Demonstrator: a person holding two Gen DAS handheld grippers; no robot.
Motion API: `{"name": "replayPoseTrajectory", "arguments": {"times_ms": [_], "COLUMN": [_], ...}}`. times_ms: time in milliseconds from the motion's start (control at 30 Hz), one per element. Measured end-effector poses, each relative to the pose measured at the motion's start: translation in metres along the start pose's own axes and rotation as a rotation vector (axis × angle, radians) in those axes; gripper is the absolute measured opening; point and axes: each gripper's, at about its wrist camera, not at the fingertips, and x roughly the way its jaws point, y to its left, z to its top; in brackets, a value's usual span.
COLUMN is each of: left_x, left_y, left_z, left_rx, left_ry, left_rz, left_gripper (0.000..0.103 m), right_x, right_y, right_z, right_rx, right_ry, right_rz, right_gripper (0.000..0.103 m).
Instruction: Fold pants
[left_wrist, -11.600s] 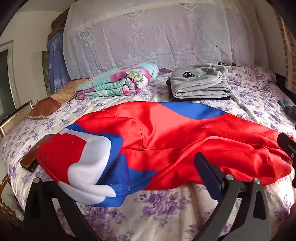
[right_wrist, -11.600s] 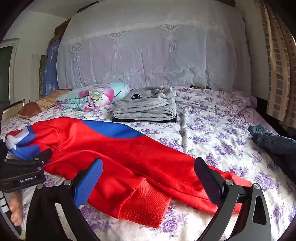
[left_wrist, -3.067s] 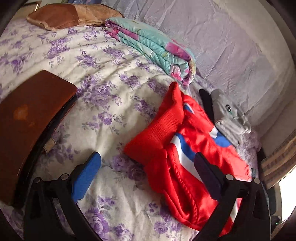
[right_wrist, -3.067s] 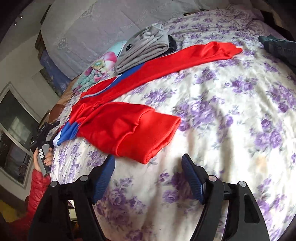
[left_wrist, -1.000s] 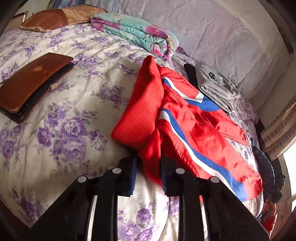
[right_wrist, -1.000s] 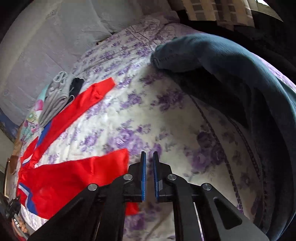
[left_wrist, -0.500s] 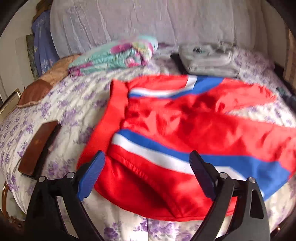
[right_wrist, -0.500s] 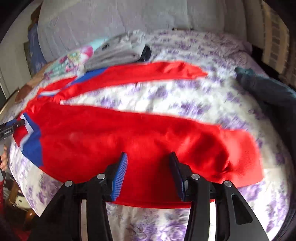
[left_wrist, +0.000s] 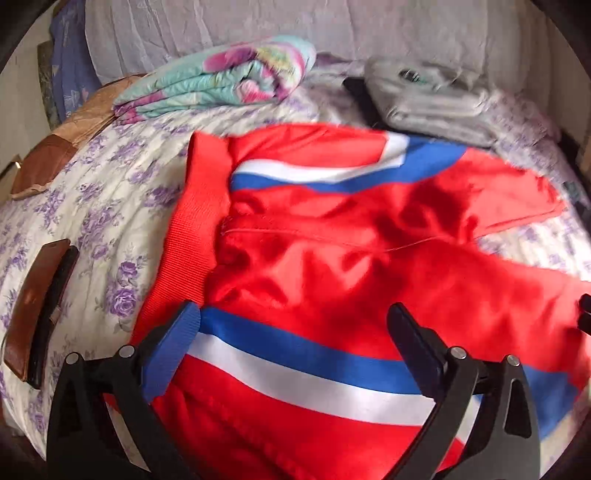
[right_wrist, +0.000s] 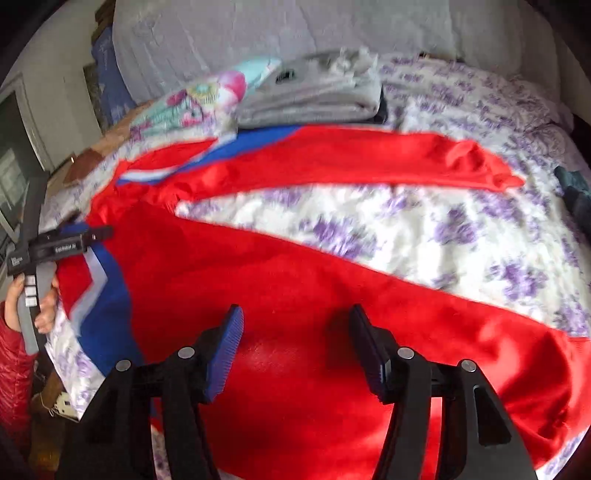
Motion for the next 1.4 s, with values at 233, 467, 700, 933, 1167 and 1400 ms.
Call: {"name": "replayPoseTrajectory", "arguments": {"times_ms": [233, 467, 700, 933, 1167, 1400], "left_x": [-0.048, 0.037, 0.02, 0.087, 0.104, 0.099], "left_y": [0.006, 0.05, 0.135, 0.104, 0.129, 0.123], "left_z": [0.026, 0.06, 0.084, 0.115, 0.106, 0.109], "left_rx": [0.036, -0.097, -0.399, -0.211, -0.287, -0.253], "left_ry": [-0.189, 0.161, -0.051, 0.041, 0.014, -0.022], "left_rz": [-0.01, -0.042, -0.283, -0.403, -0.601, -0.602], "left_gripper": [0.098, 0.098, 0.098, 0.097, 0.033, 0.03], "right_x": [-0.017, 0.053, 0.014, 0.028, 0.093, 0.136], "right_y": [0.046, 0.105, 0.073, 0.03, 0.017, 0.009], "right_z": [0.041, 0.053, 0.093, 0.163, 0.211, 0.236], "right_rx": [-0.092, -0.272, -0.322, -0.37, -0.535, -0.577], "right_ry": [-0.106, 0.04, -0.113, -0.178, -0.056, -0.016], "right_rz": [0.025, 0.049, 0.206, 0.183, 0.135, 0.157], "right_gripper": [0.066, 0.09, 0.09, 0.1, 0.065, 0.055]}}
